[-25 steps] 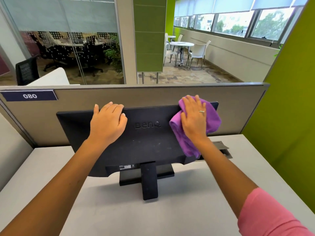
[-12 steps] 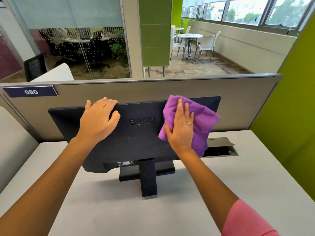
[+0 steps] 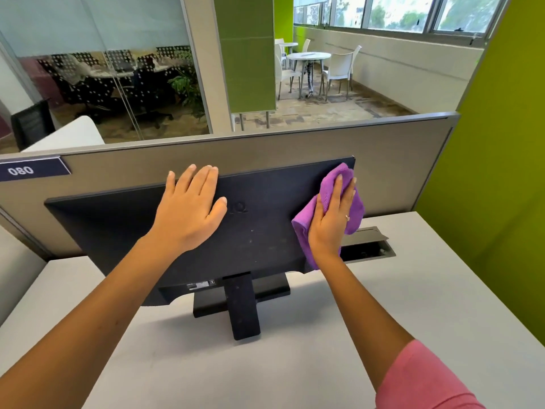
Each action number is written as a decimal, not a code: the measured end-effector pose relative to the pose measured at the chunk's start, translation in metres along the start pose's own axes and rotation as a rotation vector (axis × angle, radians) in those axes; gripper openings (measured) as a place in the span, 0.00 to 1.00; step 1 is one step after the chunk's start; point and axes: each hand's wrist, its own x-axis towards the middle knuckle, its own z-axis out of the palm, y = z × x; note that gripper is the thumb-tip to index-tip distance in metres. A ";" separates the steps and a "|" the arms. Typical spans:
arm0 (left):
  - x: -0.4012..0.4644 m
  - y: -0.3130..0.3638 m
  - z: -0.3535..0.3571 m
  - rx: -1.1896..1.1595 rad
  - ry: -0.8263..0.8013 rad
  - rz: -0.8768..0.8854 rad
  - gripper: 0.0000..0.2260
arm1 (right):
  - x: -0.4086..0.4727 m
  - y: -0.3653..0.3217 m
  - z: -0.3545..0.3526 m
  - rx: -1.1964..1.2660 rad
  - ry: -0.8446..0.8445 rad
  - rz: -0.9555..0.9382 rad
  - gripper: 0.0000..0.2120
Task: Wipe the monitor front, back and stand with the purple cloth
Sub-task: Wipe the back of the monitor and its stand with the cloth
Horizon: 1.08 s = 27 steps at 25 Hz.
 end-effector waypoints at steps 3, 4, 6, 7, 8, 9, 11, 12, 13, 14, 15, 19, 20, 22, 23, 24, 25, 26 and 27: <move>0.020 0.023 0.002 -0.013 -0.031 0.067 0.30 | 0.034 -0.021 -0.010 0.001 0.074 -0.047 0.29; 0.027 0.030 0.003 -0.020 -0.041 0.084 0.30 | 0.040 -0.028 -0.012 -0.048 0.089 -0.124 0.27; 0.039 0.042 0.003 -0.042 -0.061 0.090 0.29 | 0.042 -0.038 -0.007 -0.175 0.073 -0.343 0.23; 0.044 0.047 0.002 -0.056 -0.071 0.080 0.28 | 0.039 -0.038 -0.003 -0.222 0.041 -0.436 0.22; 0.047 0.051 0.002 -0.066 -0.080 0.068 0.28 | 0.033 -0.035 0.000 -0.252 0.012 -0.494 0.22; 0.049 0.054 0.002 -0.072 -0.085 0.058 0.28 | 0.027 -0.031 0.003 -0.266 -0.003 -0.519 0.22; 0.050 0.056 0.001 -0.069 -0.090 0.053 0.27 | 0.017 -0.022 0.004 -0.251 0.013 -0.461 0.24; 0.049 0.056 0.000 -0.064 -0.089 0.054 0.27 | 0.012 -0.017 0.002 -0.229 0.015 -0.393 0.25; 0.048 0.055 0.000 -0.059 -0.086 0.055 0.27 | 0.007 -0.014 -0.001 -0.192 0.006 -0.299 0.27; 0.047 0.055 0.001 -0.054 -0.081 0.056 0.27 | 0.002 -0.008 -0.002 -0.132 -0.017 -0.180 0.29; 0.046 0.055 0.001 -0.047 -0.076 0.057 0.26 | -0.004 -0.002 -0.002 -0.046 -0.041 -0.047 0.30; 0.042 0.056 0.004 -0.031 -0.077 0.066 0.26 | -0.031 0.024 0.002 0.159 -0.057 0.201 0.31; 0.042 0.055 0.003 -0.024 -0.084 0.067 0.26 | -0.034 0.024 0.003 0.141 -0.064 0.194 0.31; 0.043 0.053 0.002 -0.022 -0.106 0.065 0.27 | -0.028 0.011 0.004 0.113 -0.056 0.174 0.29; 0.044 0.053 0.001 -0.023 -0.117 0.065 0.27 | -0.020 0.001 0.003 0.122 -0.033 0.173 0.29; 0.045 0.052 0.001 -0.023 -0.126 0.067 0.27 | -0.009 -0.010 0.003 0.131 0.008 0.161 0.28; 0.045 0.052 0.001 -0.021 -0.132 0.068 0.27 | 0.001 -0.021 0.001 0.120 0.059 0.123 0.28; 0.045 0.052 0.001 -0.020 -0.134 0.067 0.27 | 0.009 -0.030 0.001 0.070 0.107 0.064 0.27; 0.045 0.052 0.002 -0.021 -0.129 0.066 0.27 | 0.013 -0.035 0.003 -0.009 0.128 -0.016 0.26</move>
